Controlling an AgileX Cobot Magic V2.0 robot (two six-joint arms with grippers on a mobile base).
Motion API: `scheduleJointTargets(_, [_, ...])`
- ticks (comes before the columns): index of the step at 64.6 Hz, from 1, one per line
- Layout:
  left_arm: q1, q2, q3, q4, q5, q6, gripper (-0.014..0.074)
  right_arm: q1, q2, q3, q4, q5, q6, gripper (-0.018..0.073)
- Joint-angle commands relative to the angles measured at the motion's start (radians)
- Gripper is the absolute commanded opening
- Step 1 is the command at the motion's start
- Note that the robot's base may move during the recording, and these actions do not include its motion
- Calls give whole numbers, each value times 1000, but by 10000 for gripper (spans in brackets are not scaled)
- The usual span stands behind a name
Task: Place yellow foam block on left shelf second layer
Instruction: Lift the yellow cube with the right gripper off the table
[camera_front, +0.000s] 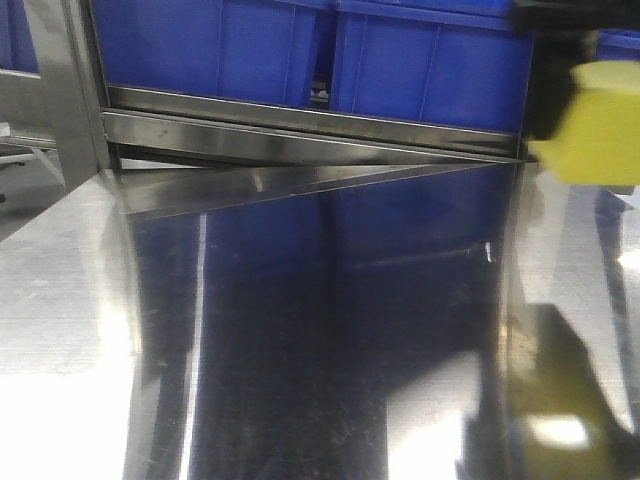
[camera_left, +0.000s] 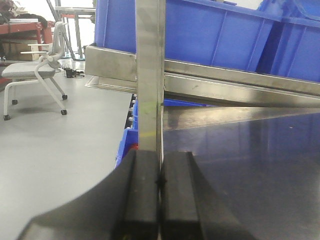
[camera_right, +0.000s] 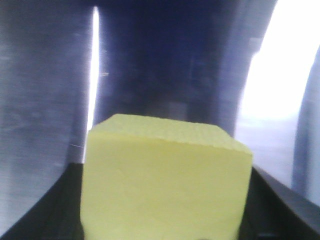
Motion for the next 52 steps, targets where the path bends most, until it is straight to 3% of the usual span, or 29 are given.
scheduleJointTargets(1, [-6, -2, 26, -2, -82, -4, 136, -68, -129, 40, -2, -34, -84, 225])
scheduleJointTargets(10, [-6, -2, 26, -2, -82, -4, 136, -125, -276, 155, -2, -53, -158, 225])
scheduleJointTargets(27, [-6, -2, 26, -2, -82, -4, 136, -130, -640, 373, -3, -131, -179, 225])
scheduleJointTargets(52, [-6, -2, 26, -2, -82, -4, 136, -130, -1119, 451, -110, -148, -179, 225])
